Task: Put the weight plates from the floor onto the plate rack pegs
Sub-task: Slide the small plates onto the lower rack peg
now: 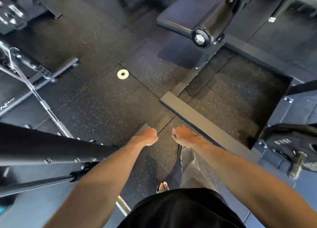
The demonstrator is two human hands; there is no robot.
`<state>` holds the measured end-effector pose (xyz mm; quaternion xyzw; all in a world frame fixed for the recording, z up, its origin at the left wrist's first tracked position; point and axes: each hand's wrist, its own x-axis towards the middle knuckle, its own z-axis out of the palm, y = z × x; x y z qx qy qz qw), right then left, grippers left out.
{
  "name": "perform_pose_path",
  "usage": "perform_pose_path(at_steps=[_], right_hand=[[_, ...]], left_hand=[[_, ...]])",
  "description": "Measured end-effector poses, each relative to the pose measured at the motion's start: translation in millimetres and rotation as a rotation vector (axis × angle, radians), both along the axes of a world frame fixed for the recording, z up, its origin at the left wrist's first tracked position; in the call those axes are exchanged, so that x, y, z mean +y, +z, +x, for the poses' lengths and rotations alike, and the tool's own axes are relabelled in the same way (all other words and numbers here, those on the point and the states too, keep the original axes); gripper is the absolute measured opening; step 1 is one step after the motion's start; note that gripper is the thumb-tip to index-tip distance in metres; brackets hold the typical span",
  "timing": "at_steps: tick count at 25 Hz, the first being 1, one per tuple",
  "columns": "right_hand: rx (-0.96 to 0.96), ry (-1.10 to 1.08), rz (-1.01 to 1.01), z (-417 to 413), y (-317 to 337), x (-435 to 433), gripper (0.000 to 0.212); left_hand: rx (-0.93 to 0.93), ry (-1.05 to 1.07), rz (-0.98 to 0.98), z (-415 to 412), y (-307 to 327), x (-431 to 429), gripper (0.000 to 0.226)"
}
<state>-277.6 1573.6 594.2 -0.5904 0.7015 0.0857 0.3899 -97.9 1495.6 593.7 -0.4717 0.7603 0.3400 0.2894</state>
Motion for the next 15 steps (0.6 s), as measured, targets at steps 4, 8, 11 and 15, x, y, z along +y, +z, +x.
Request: perform_pose_path(at_steps=[4,8,11,15], right_hand=[[-0.057,0.107,-0.018,-34.3,-4.5,-112.4,0.021],[-0.055,0.280,-0.064,-57.1,1.8,-227.3,0.023],[-0.053,0.332,-0.058,-58.8,4.4,-309.4,0.022],[-0.028,0.397,-0.050,-50.8,-4.1,-413.3,0.024]], left_hand=[[-0.048,0.157,-0.045,-22.1,-0.7,-84.0,0.030],[-0.059,0.330,-0.109,-49.6,4.3,-174.8,0.032],[-0.096,0.439,-0.176,-66.4,15.0,-243.0,0.034],[-0.066,0.524,-0.186,-65.4,3.8,-345.6,0.033]])
